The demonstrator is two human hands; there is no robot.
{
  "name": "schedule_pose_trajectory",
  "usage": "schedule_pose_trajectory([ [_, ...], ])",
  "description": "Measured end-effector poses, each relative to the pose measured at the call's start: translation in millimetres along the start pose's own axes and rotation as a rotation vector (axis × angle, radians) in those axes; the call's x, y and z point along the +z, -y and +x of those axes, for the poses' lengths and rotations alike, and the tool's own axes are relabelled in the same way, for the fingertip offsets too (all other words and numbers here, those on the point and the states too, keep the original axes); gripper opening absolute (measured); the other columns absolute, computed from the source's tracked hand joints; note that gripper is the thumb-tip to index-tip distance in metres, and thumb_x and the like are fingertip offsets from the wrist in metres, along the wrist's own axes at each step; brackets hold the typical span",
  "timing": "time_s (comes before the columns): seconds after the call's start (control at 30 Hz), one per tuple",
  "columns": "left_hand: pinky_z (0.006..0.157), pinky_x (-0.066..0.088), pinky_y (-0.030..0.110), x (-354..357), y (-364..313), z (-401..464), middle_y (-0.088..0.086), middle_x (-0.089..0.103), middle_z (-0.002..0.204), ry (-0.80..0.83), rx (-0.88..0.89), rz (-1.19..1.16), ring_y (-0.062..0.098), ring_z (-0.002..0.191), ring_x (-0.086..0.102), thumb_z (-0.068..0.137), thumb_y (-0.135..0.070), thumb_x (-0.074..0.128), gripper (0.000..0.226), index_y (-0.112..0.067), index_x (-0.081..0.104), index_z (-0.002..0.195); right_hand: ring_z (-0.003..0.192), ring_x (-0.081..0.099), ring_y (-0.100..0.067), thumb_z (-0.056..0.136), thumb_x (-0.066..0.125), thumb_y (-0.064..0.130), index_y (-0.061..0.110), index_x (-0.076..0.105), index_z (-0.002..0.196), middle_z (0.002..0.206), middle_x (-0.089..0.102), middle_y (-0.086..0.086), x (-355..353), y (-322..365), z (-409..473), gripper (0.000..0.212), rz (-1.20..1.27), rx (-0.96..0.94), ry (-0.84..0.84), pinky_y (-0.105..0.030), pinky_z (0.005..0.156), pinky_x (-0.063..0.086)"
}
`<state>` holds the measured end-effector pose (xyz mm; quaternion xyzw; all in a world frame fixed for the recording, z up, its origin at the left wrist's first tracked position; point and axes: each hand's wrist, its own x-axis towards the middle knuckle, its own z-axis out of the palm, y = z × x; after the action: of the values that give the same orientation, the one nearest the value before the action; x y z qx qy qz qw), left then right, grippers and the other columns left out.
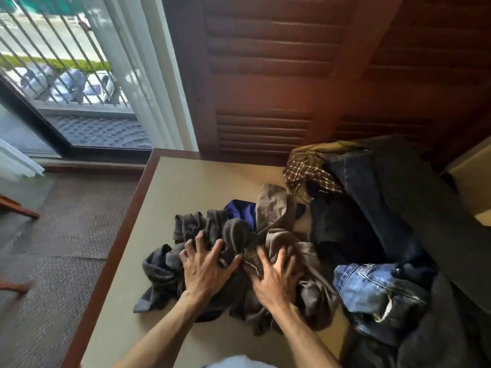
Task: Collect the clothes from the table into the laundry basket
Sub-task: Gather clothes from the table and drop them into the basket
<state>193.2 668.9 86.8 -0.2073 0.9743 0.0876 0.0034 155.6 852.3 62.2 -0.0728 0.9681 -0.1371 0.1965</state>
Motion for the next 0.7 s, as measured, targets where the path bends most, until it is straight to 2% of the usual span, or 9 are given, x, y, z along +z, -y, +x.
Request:
schedule_pose_trajectory([
  [0.03,0.089,0.044,0.054,5,4,3,0.014,0.043,0.137,-0.034,0.016,0.000,0.040,0.115,0.044,0.073,-0.084,0.055,0.067,-0.030,0.066,0.111,0.149,0.012,-0.048,0.085,0.026,0.085,0.056,0.032,0.147,0.166,0.013,-0.018,0,1,2,0.069,-0.004,0.009,-0.047,-0.068,0.115,0.019],
  [0.1,0.081,0.047,0.052,11,9,8,0.015,0.049,0.128,-0.084,0.022,-0.017,0.039,0.105,0.048,0.073,-0.071,0.065,0.055,-0.026,0.069,0.104,0.131,0.042,-0.048,0.082,0.038,0.085,0.047,0.060,0.131,0.149,0.045,-0.019,1,-1,11,0.066,-0.024,0.004,-0.193,-0.066,0.102,0.038],
  [0.17,0.073,0.052,0.050,15,14,12,0.015,0.051,0.118,-0.099,0.025,-0.029,0.039,0.094,0.051,0.075,-0.062,0.064,0.047,-0.022,0.071,0.099,0.110,0.051,-0.043,0.078,0.051,0.081,0.037,0.072,0.114,0.127,0.055,-0.016,1,-3,20,0.060,-0.026,-0.002,-0.299,-0.059,0.088,0.047],
  [0.27,0.061,0.056,0.046,12,24,23,0.014,0.050,0.110,-0.059,0.044,-0.022,0.038,0.086,0.055,0.077,-0.057,0.061,0.043,-0.023,0.072,0.100,0.094,0.052,-0.039,0.072,0.063,0.071,0.031,0.073,0.100,0.106,0.055,-0.013,-2,-4,31,0.049,-0.051,-0.010,-0.336,-0.052,0.076,0.043],
  [0.37,0.060,0.057,0.043,-1,35,34,0.009,0.048,0.108,-0.025,0.046,-0.046,0.036,0.088,0.058,0.078,-0.055,0.069,0.034,-0.028,0.070,0.099,0.089,0.055,-0.039,0.064,0.074,0.063,0.029,0.073,0.095,0.101,0.058,-0.013,-5,-3,41,0.045,-0.066,-0.006,-0.302,-0.050,0.073,0.043],
  [0.47,0.063,0.056,0.040,-22,45,38,0.004,0.047,0.105,-0.029,-0.023,-0.141,0.033,0.086,0.061,0.080,-0.060,0.059,0.033,-0.030,0.068,0.090,0.087,0.061,-0.040,0.068,0.066,0.063,0.028,0.076,0.095,0.103,0.064,-0.013,-11,-7,48,0.045,-0.027,0.005,-0.327,-0.047,0.073,0.049],
  [0.53,0.064,0.054,0.037,-40,49,34,0.002,0.044,0.104,-0.062,-0.082,-0.221,0.032,0.084,0.061,0.081,-0.058,0.062,0.030,-0.028,0.066,0.083,0.094,0.065,-0.041,0.070,0.060,0.064,0.028,0.076,0.102,0.115,0.067,-0.014,-26,-9,46,0.051,0.073,0.053,-0.341,-0.045,0.076,0.053],
  [0.6,0.064,0.048,0.034,-60,54,30,0.002,0.044,0.104,-0.096,-0.119,-0.266,0.032,0.083,0.060,0.082,-0.053,0.069,0.027,-0.026,0.065,0.079,0.106,0.066,-0.040,0.072,0.066,0.062,0.027,0.075,0.110,0.127,0.066,-0.016,-48,-11,39,0.053,0.200,0.127,-0.375,-0.043,0.082,0.054],
  [0.7,0.066,0.043,0.032,-94,54,20,0.003,0.046,0.104,-0.173,-0.106,-0.303,0.030,0.080,0.059,0.082,-0.049,0.071,0.027,-0.024,0.065,0.076,0.105,0.068,-0.039,0.070,0.073,0.058,0.019,0.077,0.109,0.121,0.070,-0.017,-88,-12,18,0.055,0.313,0.165,-0.555,-0.043,0.083,0.055],
])
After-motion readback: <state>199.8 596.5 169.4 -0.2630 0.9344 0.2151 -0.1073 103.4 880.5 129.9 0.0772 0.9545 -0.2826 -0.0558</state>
